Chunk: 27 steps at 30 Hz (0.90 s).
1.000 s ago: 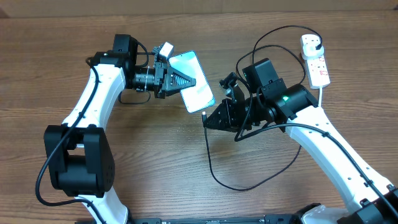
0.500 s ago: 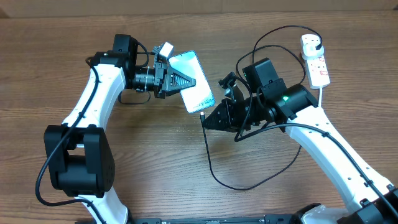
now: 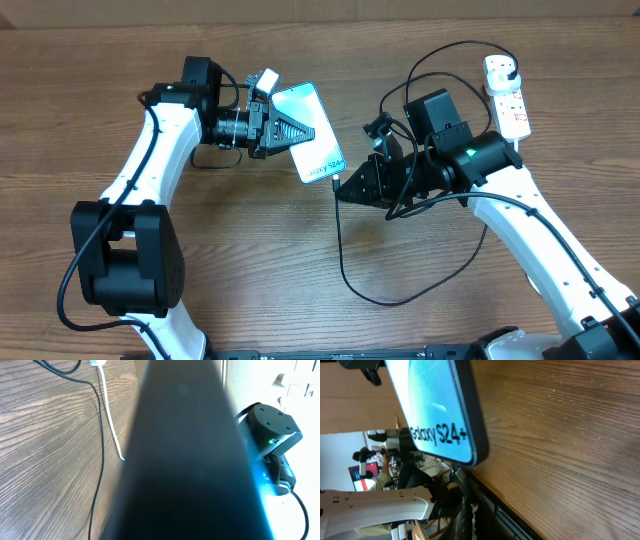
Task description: Plug charger to phone and switch on socket
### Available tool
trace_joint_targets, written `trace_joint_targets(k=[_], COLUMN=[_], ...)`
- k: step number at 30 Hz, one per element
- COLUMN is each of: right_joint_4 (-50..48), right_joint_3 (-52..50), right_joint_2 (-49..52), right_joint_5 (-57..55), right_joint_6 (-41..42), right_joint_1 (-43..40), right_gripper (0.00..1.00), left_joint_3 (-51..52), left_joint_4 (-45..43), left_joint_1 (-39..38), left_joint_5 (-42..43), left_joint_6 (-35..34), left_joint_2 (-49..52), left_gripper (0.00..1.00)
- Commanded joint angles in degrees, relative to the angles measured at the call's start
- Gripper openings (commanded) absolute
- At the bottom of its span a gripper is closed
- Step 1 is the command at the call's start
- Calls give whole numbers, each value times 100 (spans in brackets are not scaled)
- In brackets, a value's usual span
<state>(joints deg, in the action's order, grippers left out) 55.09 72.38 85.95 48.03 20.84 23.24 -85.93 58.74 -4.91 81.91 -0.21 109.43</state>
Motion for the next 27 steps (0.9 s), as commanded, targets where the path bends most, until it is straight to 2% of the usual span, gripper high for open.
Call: trace_joint_targets(k=[1,9,14,17,20,27], right_joint_4=[-13,-15,26,28,15,-426], right_joint_3=[160,151,151,151,151,96], right_joint_2=[-96,-96,-96,-96,-96,52], right_joint_5=[214,350,-385,-1010,-1515,-2675], right_joint_6=[-138,-138,-52,162,317,501], right_joint_1=[-7,-7,-13,-13,-13,114], right_gripper=[4,4,4,14,19,40], left_joint_3=[-42,-42,-42,-42,-42,-42], left_joint_4=[-9,-9,-35,-92,-186,-354], left_joint_1=[-37,-37,-28,50,203,761], left_joint_5=[365,365,271,-249,-940,-2461], left_joint_6=[199,197,190,-66,-498,-1718], left_joint_2=[-44,-44,-44,-44,-44,-44], left_gripper=[5,4,4,4,4,4])
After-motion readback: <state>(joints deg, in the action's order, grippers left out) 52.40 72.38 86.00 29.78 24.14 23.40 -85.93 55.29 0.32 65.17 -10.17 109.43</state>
